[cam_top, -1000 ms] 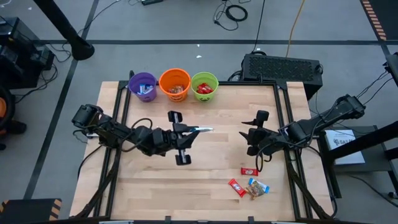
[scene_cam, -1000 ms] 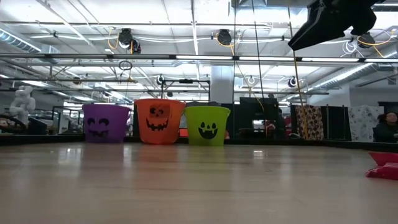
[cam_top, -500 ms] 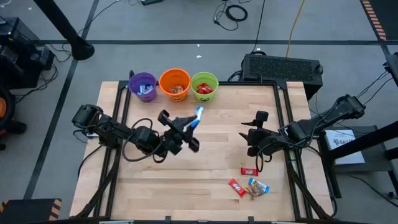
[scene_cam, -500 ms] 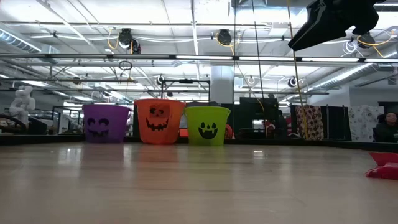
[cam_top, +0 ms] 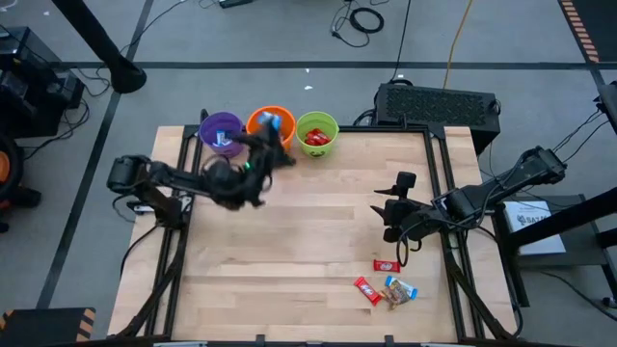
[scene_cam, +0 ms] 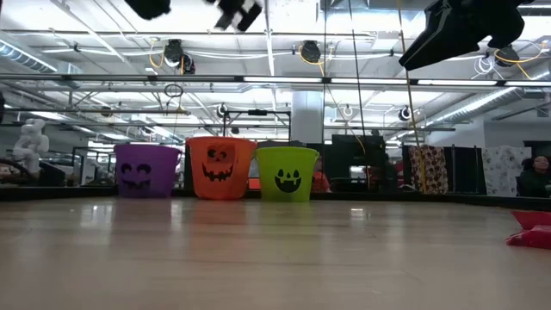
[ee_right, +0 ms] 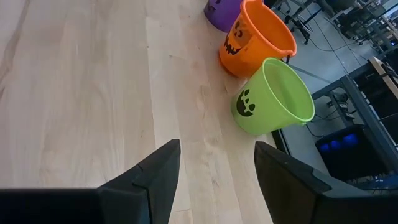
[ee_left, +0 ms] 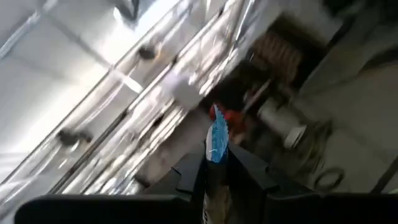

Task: Sort candy by brand, put in halloween buckets
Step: Put the white chocolate bar into the violet bucket, then put golden candy into the orange bucket

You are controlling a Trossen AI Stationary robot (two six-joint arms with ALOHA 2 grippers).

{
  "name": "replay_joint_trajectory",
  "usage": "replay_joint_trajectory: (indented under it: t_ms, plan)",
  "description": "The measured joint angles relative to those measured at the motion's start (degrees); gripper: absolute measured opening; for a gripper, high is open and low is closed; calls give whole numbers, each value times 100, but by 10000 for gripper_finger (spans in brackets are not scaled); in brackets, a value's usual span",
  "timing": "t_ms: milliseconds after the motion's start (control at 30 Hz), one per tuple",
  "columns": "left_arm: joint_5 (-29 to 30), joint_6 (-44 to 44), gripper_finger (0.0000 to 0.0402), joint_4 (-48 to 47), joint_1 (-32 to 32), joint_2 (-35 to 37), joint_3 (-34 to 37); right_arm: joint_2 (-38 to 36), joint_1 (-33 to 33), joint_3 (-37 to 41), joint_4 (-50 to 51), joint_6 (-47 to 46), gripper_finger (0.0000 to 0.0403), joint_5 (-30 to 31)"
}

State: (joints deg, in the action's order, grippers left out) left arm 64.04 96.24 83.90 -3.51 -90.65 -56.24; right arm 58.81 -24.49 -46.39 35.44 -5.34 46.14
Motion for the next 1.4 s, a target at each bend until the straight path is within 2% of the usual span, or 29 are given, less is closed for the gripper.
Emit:
replay_joint_trajectory:
  t_ms: [300,400,500,567,633,733,833,967,1100,1167,1300,1400]
  plan:
    - [368,-931,67,-405,1796,1208,840,2,0,0,4,-64,198,-8]
    - [542,-1692,67,-833,2311,1588,1235,2,0,0,23,-100,198,-156]
    - [938,-2889,67,-2295,2563,1890,1547,2,0,0,14,-109,198,-305]
    - [952,-3912,67,-3581,2657,2022,1667,2,0,0,-4,-109,198,-305]
    - [745,-5133,67,-4831,2812,2087,1706,2,0,0,-7,-109,198,-302]
    - [13,-6890,67,-6412,3206,2101,1723,2,0,0,-9,-109,198,-303]
    - [-385,-8128,67,-7478,3586,2073,1723,2,0,0,-11,-109,198,-302]
    - [-690,-8964,71,-8111,3812,2052,1728,2,4,0,-11,-107,198,-298]
    - [-1628,-9427,116,-8195,3857,2155,1725,2,7,0,-41,-53,198,-273]
    - [-1646,-9448,155,-8187,3886,2175,1725,2,7,0,-55,-12,198,-274]
    - [-1296,-9424,231,-8190,3883,2218,1725,2,9,0,-55,-4,198,-279]
    - [-1210,-9424,264,-8288,3805,2392,1653,2,7,0,-52,-2,198,-284]
